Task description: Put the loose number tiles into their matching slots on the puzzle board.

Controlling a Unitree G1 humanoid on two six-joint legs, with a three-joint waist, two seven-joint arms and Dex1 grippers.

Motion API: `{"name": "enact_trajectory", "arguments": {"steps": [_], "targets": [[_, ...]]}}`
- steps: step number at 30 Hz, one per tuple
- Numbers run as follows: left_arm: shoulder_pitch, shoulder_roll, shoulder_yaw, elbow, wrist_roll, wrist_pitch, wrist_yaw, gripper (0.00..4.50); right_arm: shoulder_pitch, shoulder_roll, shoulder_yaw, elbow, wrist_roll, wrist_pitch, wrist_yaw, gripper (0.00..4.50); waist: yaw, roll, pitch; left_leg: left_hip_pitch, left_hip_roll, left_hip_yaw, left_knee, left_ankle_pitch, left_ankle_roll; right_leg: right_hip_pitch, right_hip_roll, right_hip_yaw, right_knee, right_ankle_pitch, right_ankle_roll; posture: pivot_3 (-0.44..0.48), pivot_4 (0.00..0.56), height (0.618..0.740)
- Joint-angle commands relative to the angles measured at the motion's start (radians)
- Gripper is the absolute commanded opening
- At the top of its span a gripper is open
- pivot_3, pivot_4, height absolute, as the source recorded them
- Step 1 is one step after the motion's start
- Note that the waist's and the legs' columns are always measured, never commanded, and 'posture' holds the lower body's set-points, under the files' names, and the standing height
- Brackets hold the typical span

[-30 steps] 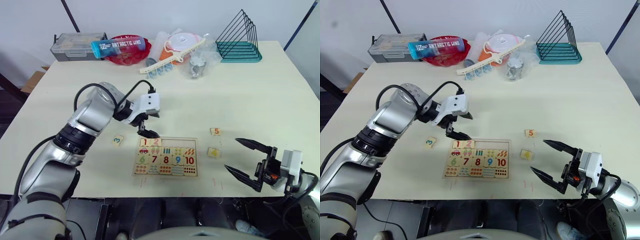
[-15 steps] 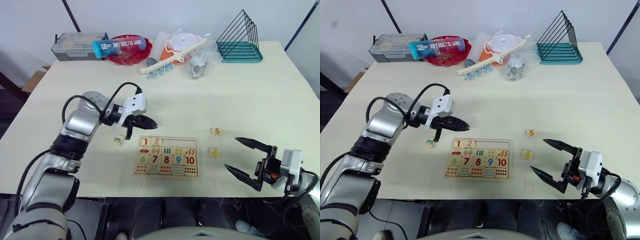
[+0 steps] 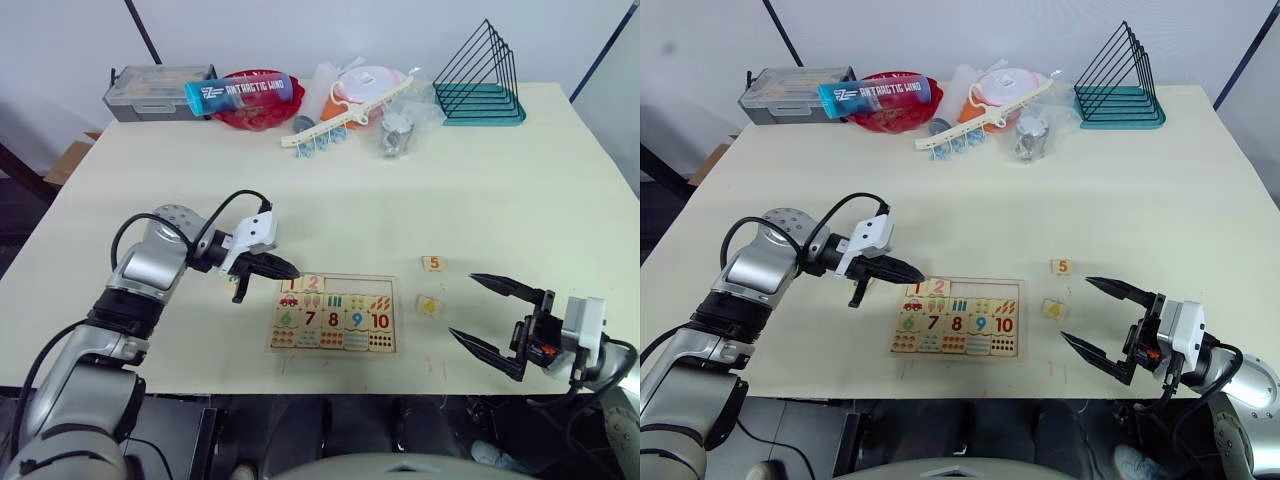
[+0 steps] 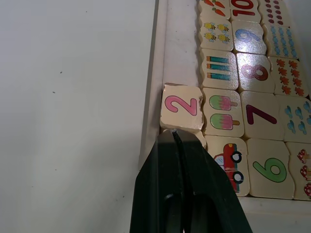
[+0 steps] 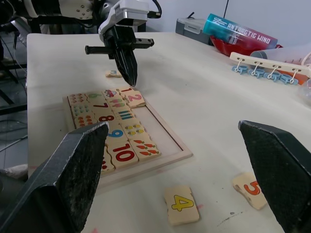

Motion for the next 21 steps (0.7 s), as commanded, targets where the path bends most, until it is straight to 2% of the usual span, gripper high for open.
{"name": "enact_trajectory", "arguments": {"steps": [1, 21], "targets": [[0.009, 0.013, 0.011, -0.011, 0.009, -0.033, -0.008, 0.03, -0.005, -0.013, -0.025, -0.009, 0.023, -0.019, 0.011, 4.50, 0.000, 0.000, 0.000, 0.000, 0.000, 0.000, 0.000, 0.000, 0.000, 0.000, 0.000, 0.000, 0.000, 0.000, 0.000, 0.000, 0.150, 0.740], [0.016, -0.038, -0.016, 0.032, 0.047, -0.089, -0.006, 0.03, 0.014, -0.009, -0.029, 0.036, 0.019, -0.073, 0.047, 4.50, 0.000, 0.000, 0.000, 0.000, 0.000, 0.000, 0.000, 0.000, 0.000, 0.000, 0.000, 0.000, 0.000, 0.000, 0.000, 0.000, 0.150, 0.740]]}}
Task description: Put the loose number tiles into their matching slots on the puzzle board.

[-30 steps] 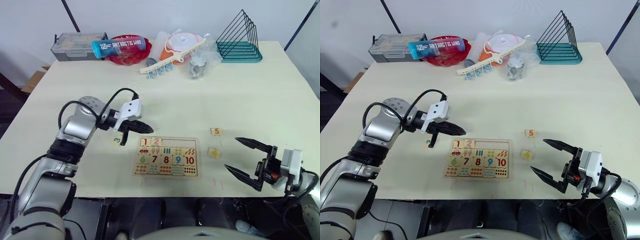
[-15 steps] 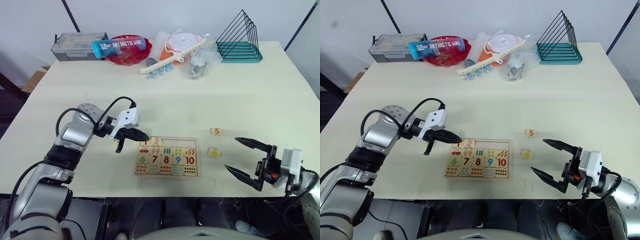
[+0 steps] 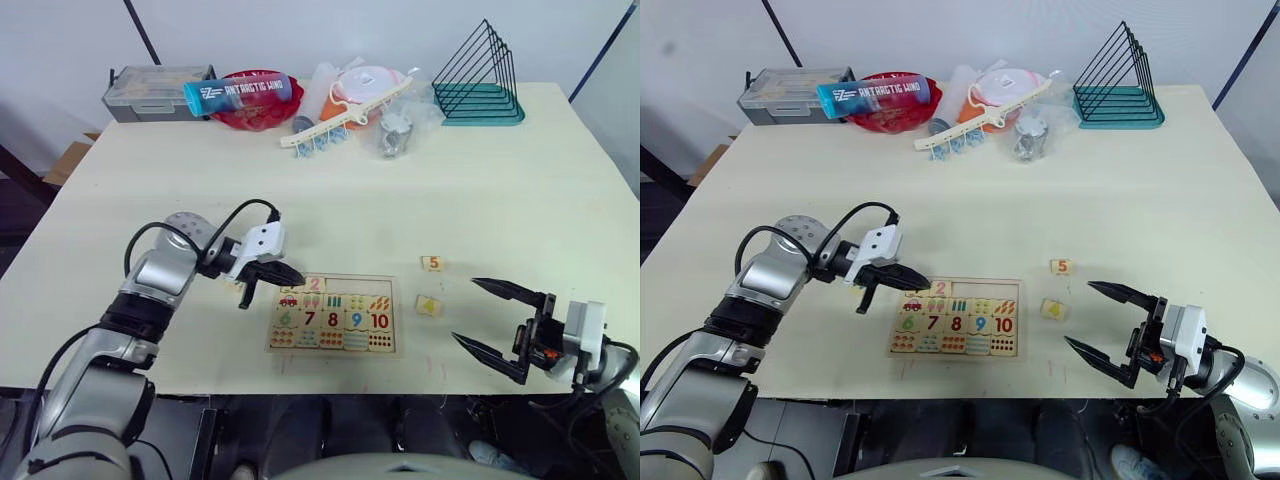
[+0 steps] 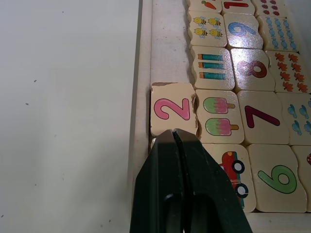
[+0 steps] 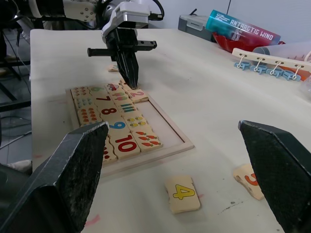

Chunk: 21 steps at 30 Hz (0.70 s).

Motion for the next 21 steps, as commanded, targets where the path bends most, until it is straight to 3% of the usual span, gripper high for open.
{"name": "enact_trajectory", "arguments": {"steps": [1, 14, 21], "targets": [[0.003, 0.007, -0.003, 0.002, 0.012, -0.011, -0.010, 0.03, 0.006, -0.004, -0.029, -0.008, 0.020, -0.028, 0.008, 4.50, 0.000, 0.000, 0.000, 0.000, 0.000, 0.000, 0.000, 0.000, 0.000, 0.000, 0.000, 0.000, 0.000, 0.000, 0.000, 0.000, 0.150, 0.740], [-0.042, 0.021, 0.058, 0.041, -0.055, -0.020, -0.068, 0.03, -0.007, -0.004, -0.022, 0.016, 0.018, -0.039, 0.013, 4.50, 0.000, 0.000, 0.000, 0.000, 0.000, 0.000, 0.000, 0.000, 0.000, 0.000, 0.000, 0.000, 0.000, 0.000, 0.000, 0.000, 0.150, 0.740], [-0.028, -0.014, 0.155, 0.006, -0.123, 0.069, 0.043, 0.03, -0.015, -0.007, -0.035, 0.029, 0.030, -0.033, 0.018, 4.50, 0.000, 0.000, 0.000, 0.000, 0.000, 0.000, 0.000, 0.000, 0.000, 0.000, 0.000, 0.000, 0.000, 0.000, 0.000, 0.000, 0.150, 0.740]]}}
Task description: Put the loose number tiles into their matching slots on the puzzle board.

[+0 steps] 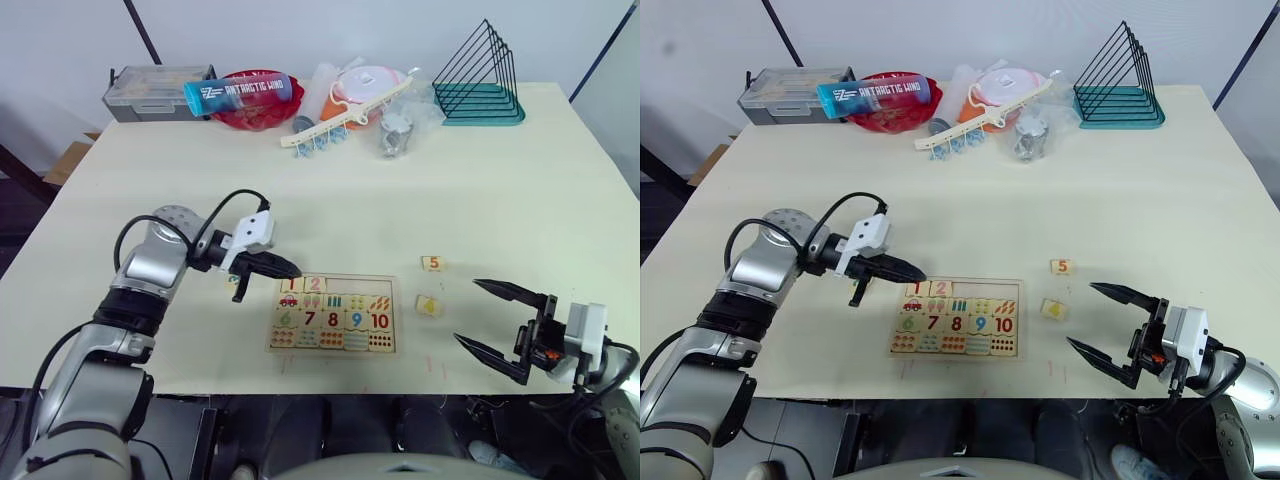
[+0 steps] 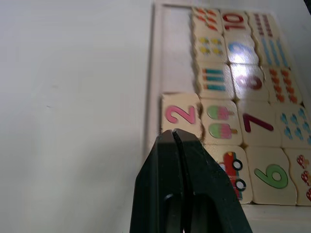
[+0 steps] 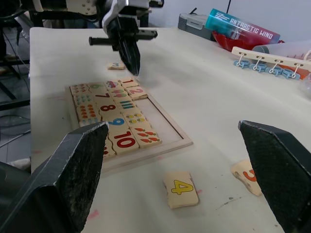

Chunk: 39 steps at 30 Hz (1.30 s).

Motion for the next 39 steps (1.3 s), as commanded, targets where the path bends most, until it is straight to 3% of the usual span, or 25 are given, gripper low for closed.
{"name": "enact_trajectory", "arguments": {"steps": [1, 6, 14, 17, 20, 21, 23, 25, 39], "targets": [[0.008, -0.008, 0.077, -0.054, -0.056, 0.085, 0.072, 0.03, -0.004, -0.004, -0.039, -0.004, 0.037, -0.010, -0.002, 4.50, 0.000, 0.000, 0.000, 0.000, 0.000, 0.000, 0.000, 0.000, 0.000, 0.000, 0.000, 0.000, 0.000, 0.000, 0.000, 0.000, 0.150, 0.740], [0.057, -0.035, 0.190, -0.117, -0.160, 0.182, 0.167, 0.03, 0.004, -0.008, -0.070, 0.018, 0.049, -0.006, -0.014, 4.50, -0.001, 0.000, 0.000, 0.000, 0.000, 0.000, 0.000, 0.000, 0.000, 0.000, 0.000, 0.000, 0.000, 0.000, 0.000, 0.000, 0.150, 0.740], [0.184, -0.053, 0.325, -0.205, -0.233, 0.181, 0.291, 0.03, 0.035, -0.034, -0.132, 0.070, 0.038, 0.003, -0.023, 4.50, 0.000, 0.000, 0.000, 0.000, 0.001, 0.000, 0.000, 0.000, 0.000, 0.000, -0.001, 0.000, 0.000, 0.000, 0.000, 0.000, 0.150, 0.740], [0.248, -0.058, 0.386, -0.239, -0.265, 0.178, 0.336, 0.91, 0.057, -0.044, -0.170, 0.075, 0.060, 0.029, -0.038, 4.50, 0.000, 0.000, 0.000, 0.000, 0.001, 0.000, -0.001, 0.000, 0.000, 0.000, -0.001, 0.001, 0.000, 0.000, 0.000, 0.000, 0.150, 0.740], [0.329, -0.057, 0.428, -0.287, -0.271, 0.162, 0.379, 2.14, 0.080, -0.041, -0.202, 0.078, 0.072, 0.054, -0.053, 4.50, 0.000, 0.000, 0.000, 0.000, 0.001, 0.000, -0.001, 0.000, 0.000, 0.000, -0.001, 0.001, 0.000, 0.000, 0.000, 0.000, 0.150, 0.740], [0.356, -0.057, 0.442, -0.299, -0.273, 0.160, 0.391, 2.85, 0.086, -0.038, -0.211, 0.078, 0.077, 0.063, -0.062, 4.50, 0.000, 0.000, 0.000, 0.001, 0.001, 0.000, -0.001, 0.000, 0.000, 0.000, -0.001, 0.001, -0.001, 0.000, 0.000, 0.000, 0.150, 0.740], [0.412, -0.056, 0.466, -0.333, -0.286, 0.166, 0.409, 3.76, 0.094, -0.032, -0.226, 0.080, 0.076, 0.068, -0.075, 4.50, 0.000, 0.000, 0.000, 0.001, 0.002, 0.000, -0.001, 0.000, 0.000, 0.000, -0.002, 0.001, -0.001, 0.000, -0.001, 0.000, 0.150, 0.740], [0.475, -0.057, 0.496, -0.365, -0.300, 0.171, 0.429, 4.29, 0.109, -0.024, -0.240, 0.083, 0.081, 0.074, -0.083, 4.50, 0.001, 0.000, 0.000, 0.001, 0.002, 0.000, -0.001, 0.000, -0.001, 0.000, -0.002, 0.001, -0.001, 0.000, -0.001, 0.000, 0.150, 0.740], [0.805, -0.115, 0.578, -0.483, -0.291, 0.080, 0.535, 4.29, 0.212, 0.018, -0.283, 0.102, 0.077, 0.040, -0.056, 4.50, 0.011, 0.001, -0.001, 0.000, 0.003, 0.000, -0.003, -0.001, -0.001, 0.000, -0.011, 0.003, -0.004, -0.001, -0.006, 0.000, 0.150, 0.740]]}}
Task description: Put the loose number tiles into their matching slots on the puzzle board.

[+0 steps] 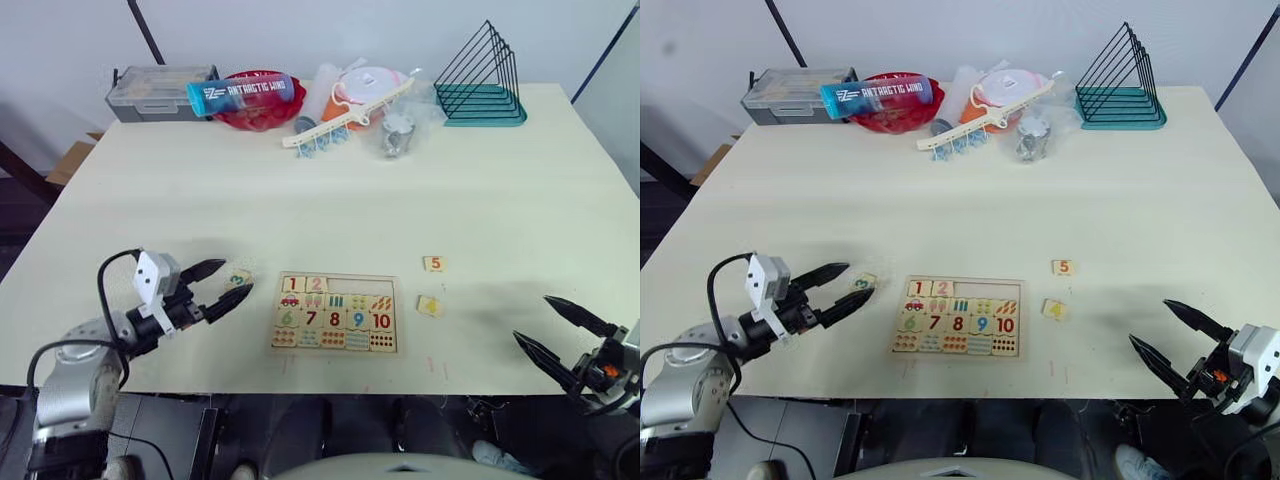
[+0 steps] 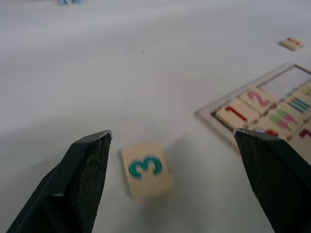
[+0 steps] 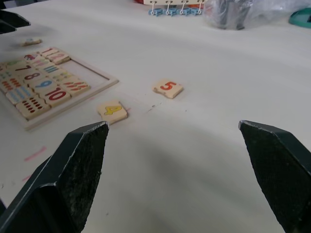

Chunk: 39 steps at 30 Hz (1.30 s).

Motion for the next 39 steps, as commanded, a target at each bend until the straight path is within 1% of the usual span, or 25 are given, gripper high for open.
{"name": "enact_trajectory", "arguments": {"steps": [1, 5, 14, 21, 39], "targets": [[0.054, -0.001, 0.046, -0.051, -0.010, -0.032, 0.021, 4.29, 0.014, 0.000, -0.046, -0.008, 0.001, -0.040, 0.011, 4.50, 0.002, 0.000, 0.000, 0.000, 0.000, 0.000, 0.000, 0.000, 0.000, 0.000, 0.000, 0.000, 0.000, 0.000, 0.000, 0.000, 0.150, 0.740], [0.120, -0.008, 0.066, -0.064, -0.006, -0.049, 0.050, 4.29, 0.035, 0.007, -0.044, -0.004, -0.030, -0.090, 0.021, 4.50, 0.008, 0.000, 0.000, 0.000, 0.000, 0.000, 0.000, 0.000, 0.000, 0.000, -0.001, 0.000, -0.001, 0.000, 0.000, 0.000, 0.150, 0.740], [0.205, -0.023, 0.084, -0.090, -0.014, -0.065, 0.085, 4.29, 0.049, 0.007, -0.032, -0.010, -0.028, -0.096, 0.036, 4.50, 0.013, 0.001, 0.000, 0.000, 0.000, 0.000, 0.000, 0.000, 0.000, 0.000, -0.001, -0.001, -0.002, 0.000, 0.000, 0.000, 0.150, 0.740], [0.214, -0.030, 0.084, -0.081, -0.020, -0.069, 0.096, 4.29, 0.043, 0.001, -0.023, -0.018, -0.032, -0.087, 0.032, 4.50, 0.013, 0.001, 0.000, 0.000, 0.000, 0.000, -0.001, 0.000, 0.000, 0.000, -0.001, -0.001, -0.002, 0.000, 0.000, 0.000, 0.150, 0.740], [0.165, -0.025, 0.047, -0.062, 0.001, -0.090, 0.097, 4.29, 0.047, 0.017, -0.016, -0.032, -0.044, -0.094, 0.017, 4.50, 0.013, 0.001, 0.000, -0.001, 0.000, 0.000, -0.001, 0.000, 0.000, 0.000, -0.001, -0.001, -0.003, 0.000, 0.000, 0.000, 0.150, 0.740]]}}
